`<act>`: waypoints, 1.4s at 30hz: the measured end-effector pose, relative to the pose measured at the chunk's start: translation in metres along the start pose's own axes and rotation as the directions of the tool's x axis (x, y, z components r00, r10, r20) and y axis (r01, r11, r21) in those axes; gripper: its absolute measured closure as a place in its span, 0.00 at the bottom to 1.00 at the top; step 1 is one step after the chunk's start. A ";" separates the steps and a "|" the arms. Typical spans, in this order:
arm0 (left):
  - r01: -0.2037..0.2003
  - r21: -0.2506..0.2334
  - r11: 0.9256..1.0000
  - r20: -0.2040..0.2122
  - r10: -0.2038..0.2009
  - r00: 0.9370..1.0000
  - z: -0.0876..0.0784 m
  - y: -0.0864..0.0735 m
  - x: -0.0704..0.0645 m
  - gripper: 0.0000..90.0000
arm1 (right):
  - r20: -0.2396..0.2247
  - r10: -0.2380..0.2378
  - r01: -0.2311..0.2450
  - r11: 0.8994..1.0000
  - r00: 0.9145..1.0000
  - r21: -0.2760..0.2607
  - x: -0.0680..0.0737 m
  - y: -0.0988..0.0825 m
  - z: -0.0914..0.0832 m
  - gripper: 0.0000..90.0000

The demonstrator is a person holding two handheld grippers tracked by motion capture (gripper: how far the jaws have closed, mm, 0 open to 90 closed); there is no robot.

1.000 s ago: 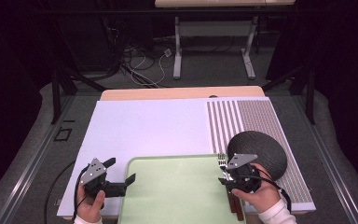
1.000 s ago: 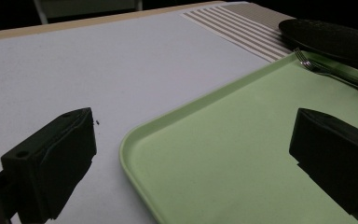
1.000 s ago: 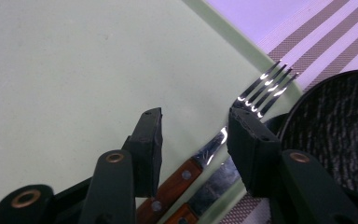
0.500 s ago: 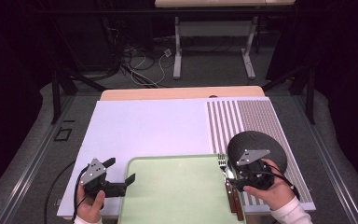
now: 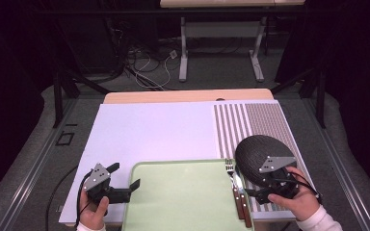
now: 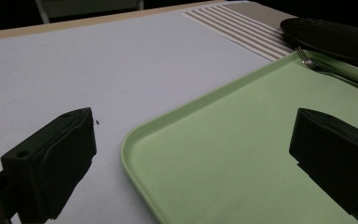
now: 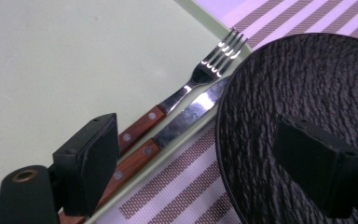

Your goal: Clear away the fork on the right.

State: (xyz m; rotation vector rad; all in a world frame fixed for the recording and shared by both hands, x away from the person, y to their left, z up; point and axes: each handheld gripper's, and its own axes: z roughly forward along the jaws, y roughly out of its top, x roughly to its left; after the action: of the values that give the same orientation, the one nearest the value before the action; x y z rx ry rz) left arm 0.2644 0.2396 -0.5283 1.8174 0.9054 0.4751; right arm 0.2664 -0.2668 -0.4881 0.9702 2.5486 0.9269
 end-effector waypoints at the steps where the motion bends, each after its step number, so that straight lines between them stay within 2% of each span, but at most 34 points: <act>1: 0.000 0.001 1.000 0.000 0.000 1.000 0.000 0.000 0.000 0.01 | 0.007 -0.004 0.005 1.000 1.000 -0.009 0.000 -0.002 -0.001 0.16; 4: 0.001 0.001 1.000 -0.001 -0.001 1.000 0.000 0.000 0.000 0.01 | 0.035 -0.021 0.022 0.999 0.999 -0.030 -0.002 -0.008 -0.004 0.15; 8: 0.003 0.000 1.000 -0.001 -0.003 1.000 0.000 0.000 0.000 0.01 | 0.042 -0.013 0.014 1.000 0.999 -0.012 -0.006 -0.015 -0.007 0.14; 11: 0.005 -0.001 1.000 -0.001 -0.005 1.000 0.000 0.000 0.000 0.01 | 0.079 -0.039 0.040 0.999 0.996 -0.012 -0.008 -0.020 -0.011 0.03; 12: 0.005 0.000 1.000 -0.001 -0.005 1.000 0.000 0.000 0.000 0.01 | 0.093 -0.060 0.061 0.998 0.994 -0.004 -0.009 -0.022 -0.012 0.00; 16: 0.007 0.000 1.000 -0.003 -0.007 1.000 0.000 0.000 0.000 0.01 | 0.151 -0.098 0.097 0.995 0.984 0.014 -0.013 -0.026 -0.016 0.00; 19: 0.007 0.000 1.000 -0.004 -0.007 1.000 0.000 0.000 0.000 0.01 | 0.175 -0.128 0.128 0.992 0.976 0.011 -0.015 -0.028 -0.019 0.00; 24: 0.008 0.000 1.000 -0.004 -0.008 1.000 0.000 0.000 0.000 0.01 | 0.215 -0.187 0.185 0.982 0.958 0.033 -0.014 -0.028 -0.020 0.00; 25: 0.009 -0.001 1.000 -0.004 -0.009 1.000 0.000 -0.001 0.000 0.01 | 0.219 -0.208 0.202 0.978 0.953 0.046 -0.013 -0.028 -0.020 0.00; 28: 0.009 0.000 1.000 -0.004 -0.009 1.000 0.000 -0.001 0.001 0.01 | 0.244 -0.279 0.264 0.960 0.929 0.093 -0.008 -0.028 -0.015 0.00; 31: 0.008 0.000 1.000 -0.004 -0.008 1.000 0.000 -0.001 0.001 0.01 | 0.252 -0.349 0.323 0.936 0.903 0.139 -0.004 -0.028 -0.010 0.00; 34: 0.008 0.000 1.000 -0.004 -0.008 1.000 0.000 0.000 0.001 0.01 | 0.266 -0.392 0.359 0.918 0.881 0.167 -0.002 -0.028 -0.005 0.00; 35: 0.009 -0.001 1.000 -0.004 -0.009 1.000 0.000 -0.001 0.001 0.01 | 0.278 -0.410 0.374 0.911 0.869 0.174 -0.001 -0.028 -0.003 0.00; 37: 0.008 -0.001 1.000 -0.004 -0.008 1.000 0.000 -0.001 0.001 0.01 | 0.305 -0.454 0.405 0.889 0.837 0.213 -0.001 -0.029 0.000 0.00; 38: 0.008 -0.001 1.000 -0.004 -0.008 1.000 0.000 -0.001 0.001 0.01 | 0.311 -0.471 0.414 0.880 0.825 0.235 0.000 -0.029 0.002 0.00; 41: 0.005 0.002 1.000 -0.006 -0.005 1.000 0.000 -0.001 0.001 0.01 | 0.326 -0.509 0.437 0.858 0.797 0.271 0.000 -0.031 0.006 0.00; 42: 0.006 0.004 1.000 -0.006 -0.006 1.000 0.000 -0.001 0.001 0.01 | 0.329 -0.511 0.434 0.856 0.794 0.282 0.001 -0.031 0.007 0.00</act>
State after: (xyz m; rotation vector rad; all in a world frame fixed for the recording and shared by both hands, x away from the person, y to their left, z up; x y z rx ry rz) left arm 0.2648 0.2398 -0.5290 1.8173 0.9154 0.4755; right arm 0.2535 -0.2810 -0.5137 0.4440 2.3746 0.3028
